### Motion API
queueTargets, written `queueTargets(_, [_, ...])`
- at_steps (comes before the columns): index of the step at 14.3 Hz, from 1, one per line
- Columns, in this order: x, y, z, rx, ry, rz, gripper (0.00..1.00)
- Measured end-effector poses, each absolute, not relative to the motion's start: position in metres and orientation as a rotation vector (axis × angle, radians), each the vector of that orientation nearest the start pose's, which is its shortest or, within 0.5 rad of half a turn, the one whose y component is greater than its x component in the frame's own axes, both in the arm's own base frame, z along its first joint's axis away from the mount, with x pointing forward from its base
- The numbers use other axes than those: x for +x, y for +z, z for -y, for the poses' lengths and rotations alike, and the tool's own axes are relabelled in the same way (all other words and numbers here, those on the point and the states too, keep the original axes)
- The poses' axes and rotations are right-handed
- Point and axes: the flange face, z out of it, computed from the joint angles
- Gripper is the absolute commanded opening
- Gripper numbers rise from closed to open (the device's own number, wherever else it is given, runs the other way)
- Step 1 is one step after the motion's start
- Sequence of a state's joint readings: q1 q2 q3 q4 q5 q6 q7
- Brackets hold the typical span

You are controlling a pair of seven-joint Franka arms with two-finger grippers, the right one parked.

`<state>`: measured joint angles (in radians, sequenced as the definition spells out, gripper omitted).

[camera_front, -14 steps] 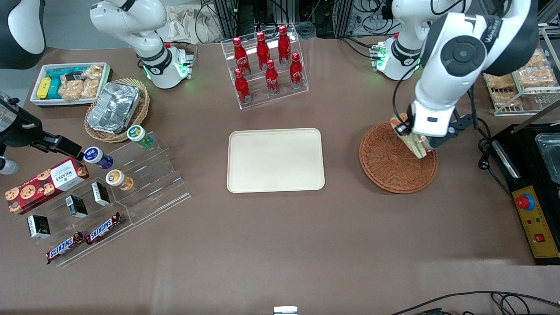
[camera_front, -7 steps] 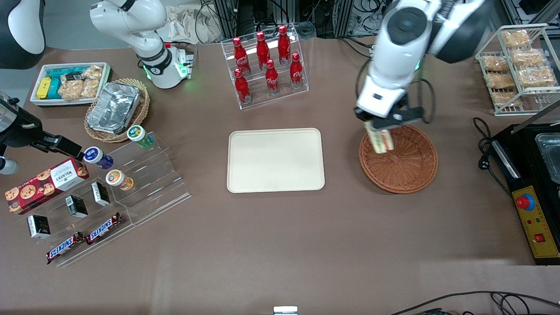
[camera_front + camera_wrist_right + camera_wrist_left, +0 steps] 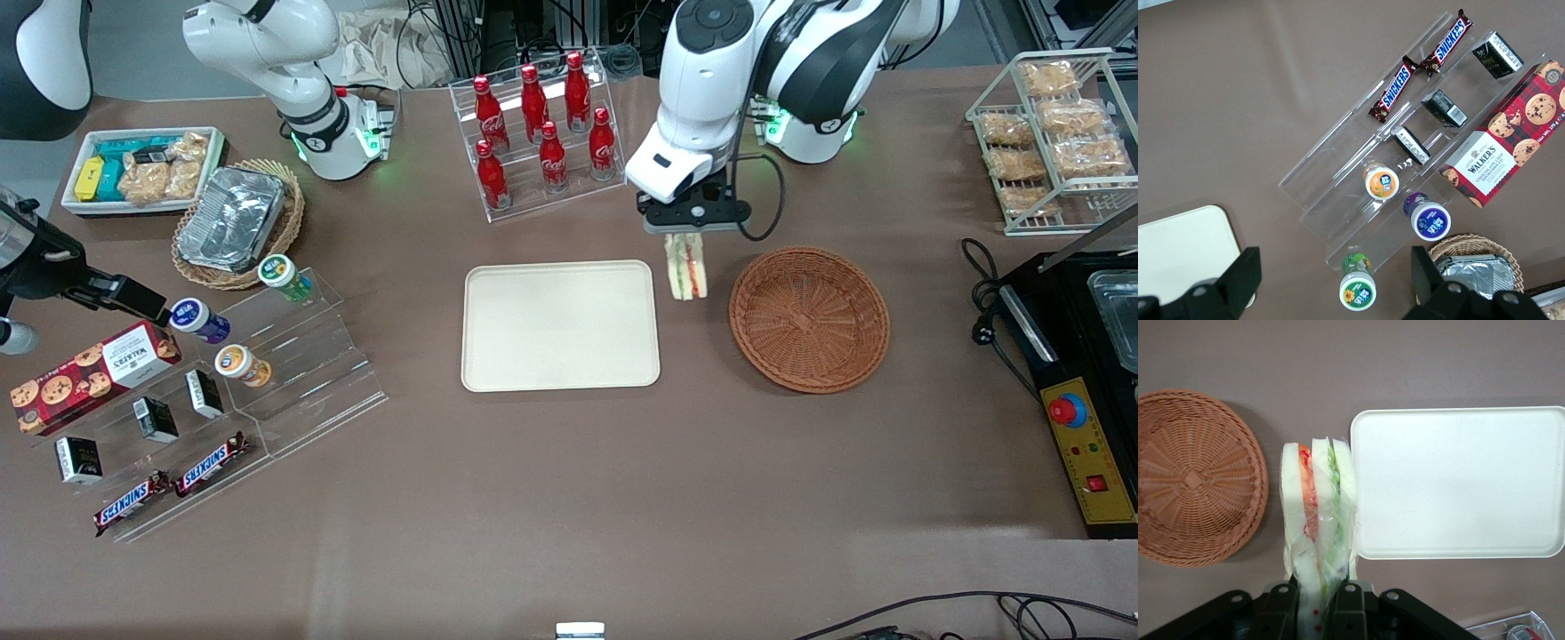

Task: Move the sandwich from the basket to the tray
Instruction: 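Carry the sandwich with the left gripper over to the cream tray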

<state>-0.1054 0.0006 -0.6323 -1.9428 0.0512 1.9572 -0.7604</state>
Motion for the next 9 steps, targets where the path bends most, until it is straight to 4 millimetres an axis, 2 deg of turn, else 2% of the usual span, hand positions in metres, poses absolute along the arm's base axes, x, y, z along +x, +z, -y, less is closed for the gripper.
queueTargets(2, [0.421,0.455,0.378,-3.134,-0.035,-0.008,0.00])
queueTargets(4, [0.422,0.418,0.383,-3.162,-0.012,-0.027,0.00])
queueTargets(7, [0.413,0.355,0.393,-3.200,0.017,-0.086,0.00])
queueTargets(9, [0.409,0.325,0.399,-3.180,0.021,-0.155,0.00])
